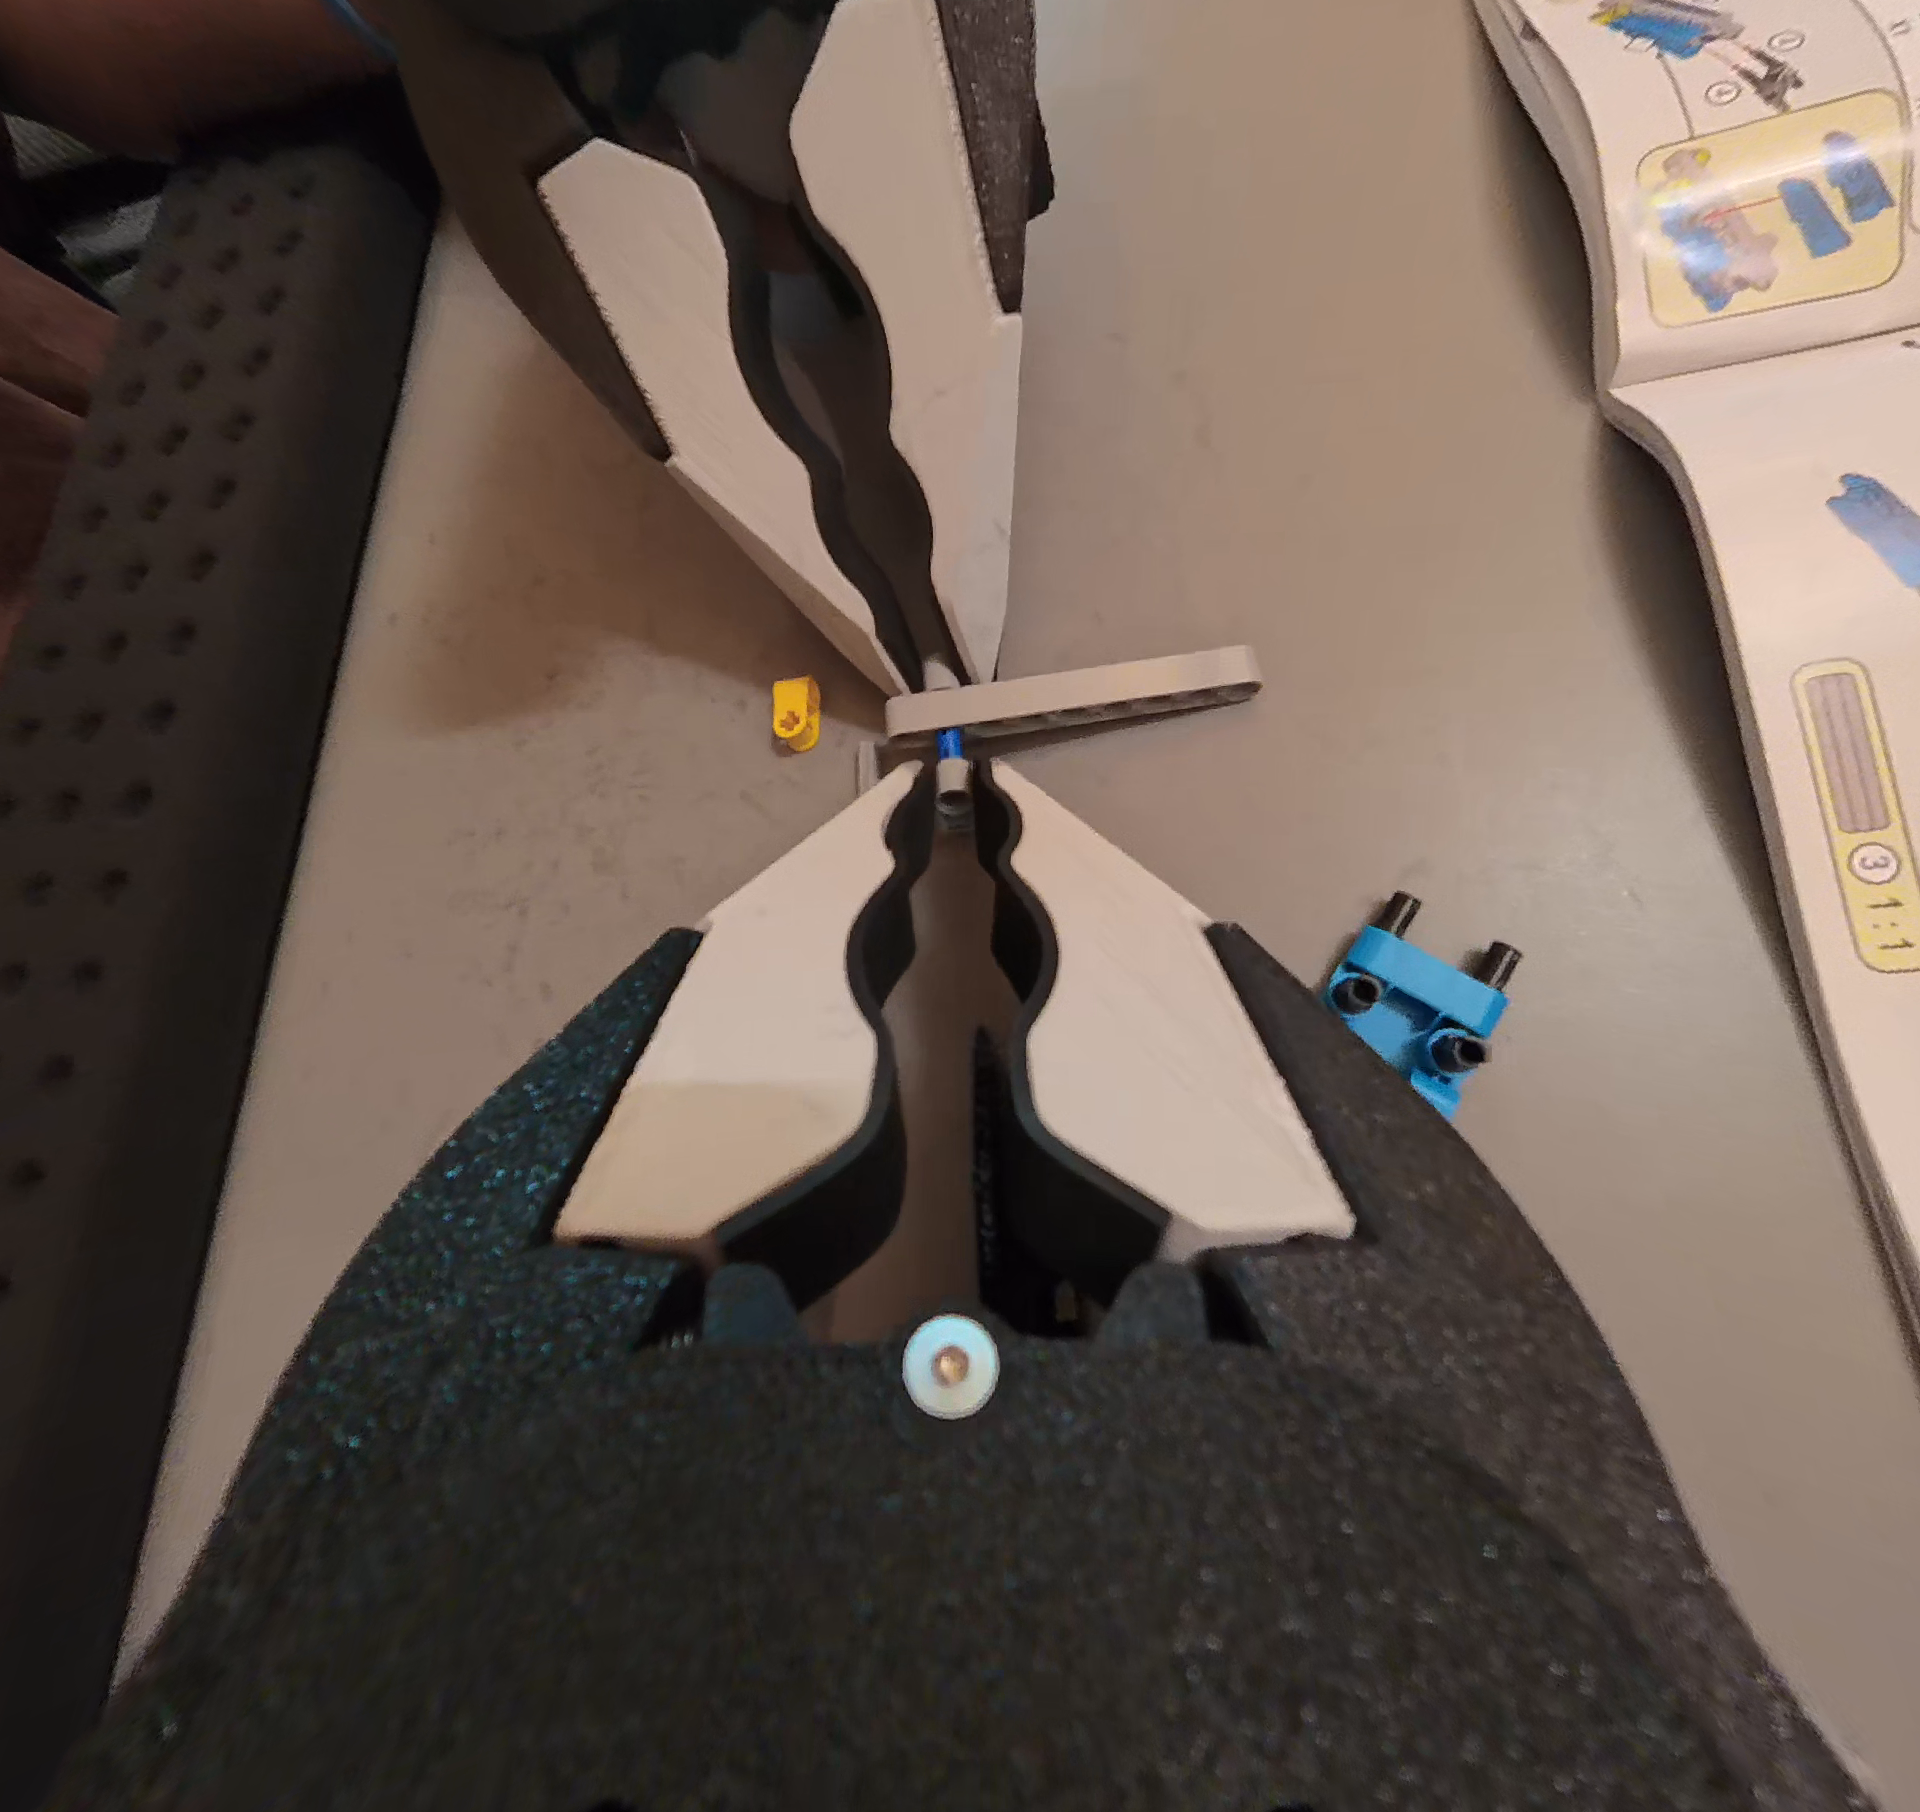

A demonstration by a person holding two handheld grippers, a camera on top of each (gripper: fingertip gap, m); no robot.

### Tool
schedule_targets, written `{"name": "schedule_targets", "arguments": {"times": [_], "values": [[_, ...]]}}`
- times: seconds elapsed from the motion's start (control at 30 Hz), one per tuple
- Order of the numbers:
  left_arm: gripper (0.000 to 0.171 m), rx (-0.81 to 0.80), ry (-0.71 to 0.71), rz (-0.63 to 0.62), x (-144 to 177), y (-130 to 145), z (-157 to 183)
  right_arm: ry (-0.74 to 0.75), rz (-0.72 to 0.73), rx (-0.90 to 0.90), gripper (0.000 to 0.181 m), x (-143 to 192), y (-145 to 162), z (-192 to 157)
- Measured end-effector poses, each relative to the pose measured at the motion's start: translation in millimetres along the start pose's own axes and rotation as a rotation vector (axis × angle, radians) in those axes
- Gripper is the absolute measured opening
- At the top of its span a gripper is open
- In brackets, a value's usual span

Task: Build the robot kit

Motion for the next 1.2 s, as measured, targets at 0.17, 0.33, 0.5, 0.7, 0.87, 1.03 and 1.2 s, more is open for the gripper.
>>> {"name": "schedule_targets", "arguments": {"times": [0.17, 0.33, 0.5, 0.7, 0.87, 1.03, 1.2], "values": [[0.006, -0.001, 0.001, 0.000, 0, 0, 0, -0.004, -0.012, -0.001, 0.007, -2, 2, 0], [0.006, -0.008, -0.001, -0.001, 0, 0, 0, -0.030, -0.004, -0.022, 0.007, -4, 2, 0], [0.006, -0.009, -0.004, -0.002, -1, 0, 0, -0.044, 0.024, -0.052, 0.007, -4, 3, 1], [0.007, 0.010, 0.013, -0.001, -1, 0, 0, 0.055, -0.039, 0.023, 0.009, -2, 7, 5], [0.007, 0.015, 0.016, -0.001, -1, 0, 0, 0.044, -0.043, 0.020, 0.008, 2, 9, 7], [0.006, 0.022, 0.024, -0.001, -1, 0, 1, 0.111, -0.173, 0.073, 0.008, 17, 16, 7], [0.007, 0.025, 0.027, -0.001, -1, 0, 1, 0.358, -0.581, 0.056, 0.008, 80, 44, 2]]}}
Point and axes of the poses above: each gripper's, where its closed fingertips meet, x back along the fingers, y out of its underside, z = x × y across the jaws, the point moved 2 cm from there along x, back along the fingers, and after that the axes turned 9 degrees about z, right-handed, at the moved point
